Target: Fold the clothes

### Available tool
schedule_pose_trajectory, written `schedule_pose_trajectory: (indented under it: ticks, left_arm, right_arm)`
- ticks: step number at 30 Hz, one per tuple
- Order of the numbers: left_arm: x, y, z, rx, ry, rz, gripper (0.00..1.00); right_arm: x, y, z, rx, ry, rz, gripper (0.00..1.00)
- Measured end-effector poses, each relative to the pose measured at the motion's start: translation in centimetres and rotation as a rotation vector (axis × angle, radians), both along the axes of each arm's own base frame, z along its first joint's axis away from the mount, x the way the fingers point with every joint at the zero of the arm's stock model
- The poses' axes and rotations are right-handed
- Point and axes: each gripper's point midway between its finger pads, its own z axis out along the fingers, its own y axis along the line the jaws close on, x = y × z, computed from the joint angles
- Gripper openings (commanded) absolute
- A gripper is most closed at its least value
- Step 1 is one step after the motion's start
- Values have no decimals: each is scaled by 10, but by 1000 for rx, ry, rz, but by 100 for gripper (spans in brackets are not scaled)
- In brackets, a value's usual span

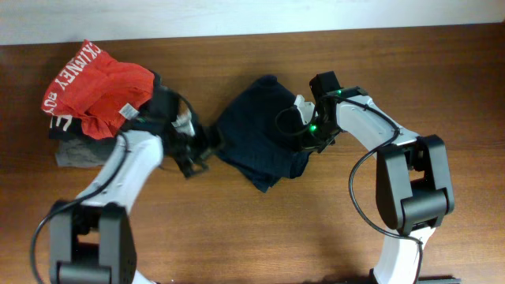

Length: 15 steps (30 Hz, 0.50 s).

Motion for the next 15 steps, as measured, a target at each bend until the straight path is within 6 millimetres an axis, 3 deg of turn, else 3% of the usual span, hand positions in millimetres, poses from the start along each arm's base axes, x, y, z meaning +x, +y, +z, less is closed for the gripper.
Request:
schedule_pose_trajectory:
  ticks: [3, 11, 15]
  left_arm:
    - [-1, -13, -30, -57, 20, 98, 99]
    - [7, -34, -40, -122, 15, 231, 99]
    - [7, -55, -46, -155, 37, 234, 99]
  right_arm:
    - [0, 0, 0, 0, 0, 0, 4]
    - [0, 0, 0, 0, -1, 0, 4]
    - [0, 0, 0, 0, -1, 0, 4]
